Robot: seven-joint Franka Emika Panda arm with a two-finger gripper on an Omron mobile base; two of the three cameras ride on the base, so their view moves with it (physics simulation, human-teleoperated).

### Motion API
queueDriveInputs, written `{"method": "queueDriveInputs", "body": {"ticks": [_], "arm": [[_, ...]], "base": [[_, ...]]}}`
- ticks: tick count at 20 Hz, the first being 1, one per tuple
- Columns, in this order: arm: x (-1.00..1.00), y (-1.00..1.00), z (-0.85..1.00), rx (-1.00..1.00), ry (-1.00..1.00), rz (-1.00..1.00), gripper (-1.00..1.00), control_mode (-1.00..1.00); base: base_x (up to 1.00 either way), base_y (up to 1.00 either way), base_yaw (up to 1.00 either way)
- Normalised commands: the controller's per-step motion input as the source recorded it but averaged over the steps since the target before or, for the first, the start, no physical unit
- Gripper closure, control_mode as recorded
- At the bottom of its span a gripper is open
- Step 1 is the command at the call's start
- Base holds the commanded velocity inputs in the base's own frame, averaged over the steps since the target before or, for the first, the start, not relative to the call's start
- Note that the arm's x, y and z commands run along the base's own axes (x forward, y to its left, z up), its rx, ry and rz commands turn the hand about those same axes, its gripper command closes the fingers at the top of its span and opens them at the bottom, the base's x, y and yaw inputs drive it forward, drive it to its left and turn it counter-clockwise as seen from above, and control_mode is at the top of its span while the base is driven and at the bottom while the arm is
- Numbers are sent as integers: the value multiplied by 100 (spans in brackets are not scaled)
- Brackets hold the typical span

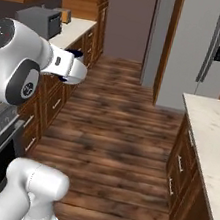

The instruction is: There is a tray on the dining counter. Grab the cup, mug, and pitcher and place them on the tray. The pitcher may be placed next to the tray if it cannot fit the tray.

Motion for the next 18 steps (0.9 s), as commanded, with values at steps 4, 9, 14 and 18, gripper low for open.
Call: {"method": "queueDriveInputs", "body": {"ticks": [4, 9, 14, 18], "arm": [[0, 0, 0, 0, 0, 0, 100, 100], [0, 0, 0, 0, 0, 0, 100, 100], [0, 0, 0, 0, 0, 0, 100, 100], [0, 0, 0, 0, 0, 0, 100, 100]], "base": [[100, 0, -2], [100, 0, -5], [100, 0, -8], [100, 0, -12]]}}
